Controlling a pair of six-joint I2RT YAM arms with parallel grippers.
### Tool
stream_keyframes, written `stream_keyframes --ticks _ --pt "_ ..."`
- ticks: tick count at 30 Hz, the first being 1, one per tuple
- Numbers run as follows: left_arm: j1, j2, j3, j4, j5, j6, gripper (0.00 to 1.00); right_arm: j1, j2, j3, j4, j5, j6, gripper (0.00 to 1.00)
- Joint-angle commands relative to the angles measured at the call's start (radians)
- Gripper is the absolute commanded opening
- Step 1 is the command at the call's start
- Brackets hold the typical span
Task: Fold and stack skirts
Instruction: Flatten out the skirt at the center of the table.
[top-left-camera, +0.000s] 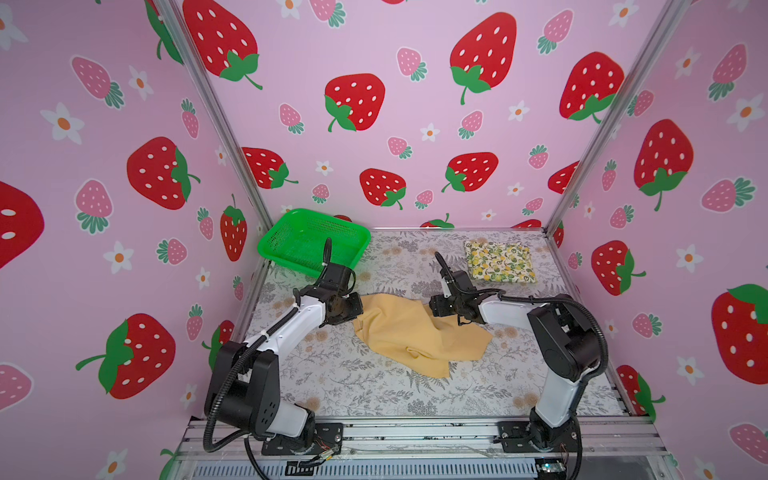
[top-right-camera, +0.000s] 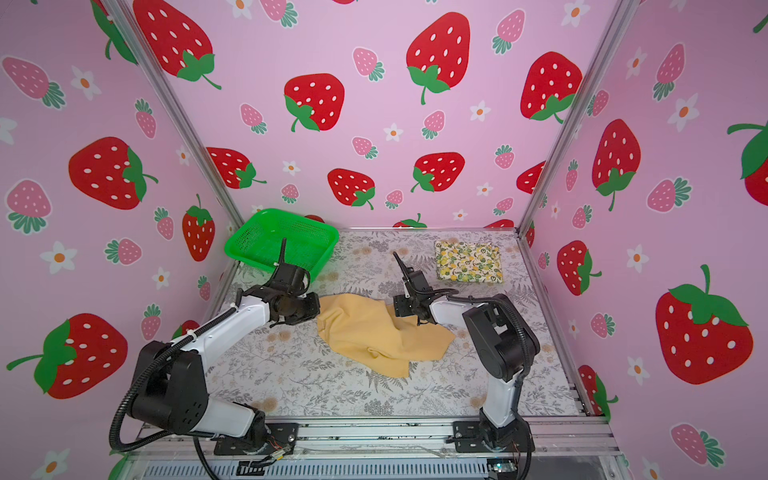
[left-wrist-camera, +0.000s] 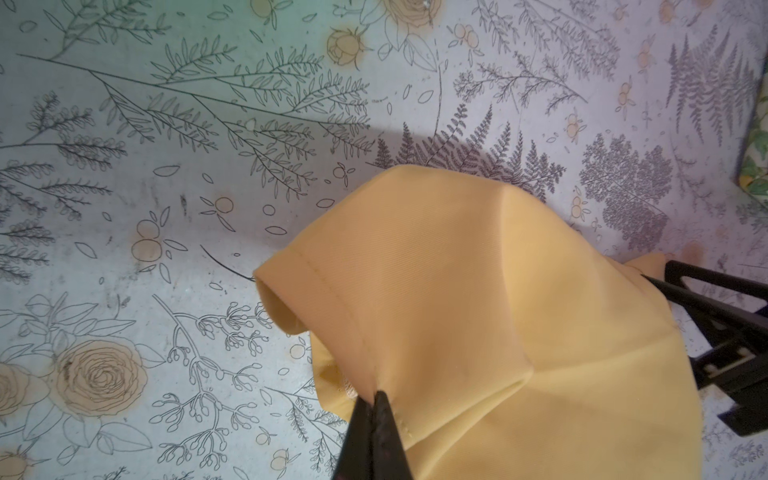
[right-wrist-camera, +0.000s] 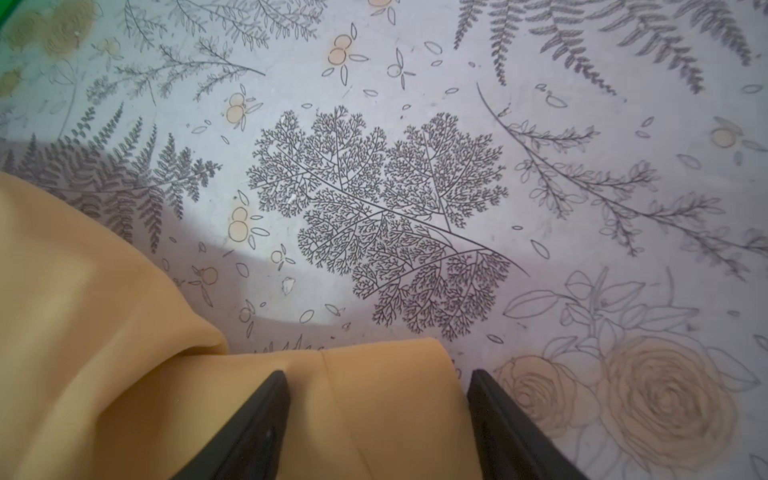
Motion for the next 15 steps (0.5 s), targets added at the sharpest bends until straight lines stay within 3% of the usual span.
stream_keyframes --ticks 1,3,12,15 --pt "0.005 0.019 0.029 -0.007 -0.001 0.002 0.0 -0.004 0.0 -0.006 -0.007 -0.022 0.001 0.66" --pt "0.005 0.028 0.04 -0.01 -0.001 0.006 0.0 -0.004 0.004 -0.01 -0.007 -0.032 0.002 0.6" --pt "0.006 0.058 0.067 -0.008 0.002 0.011 0.0 -0.015 0.031 0.016 -0.009 -0.072 0.015 0.14" --pt "0.011 0.075 0.098 -0.014 0.008 0.016 0.0 -0.022 0.009 0.034 -0.009 -0.081 0.016 0.07"
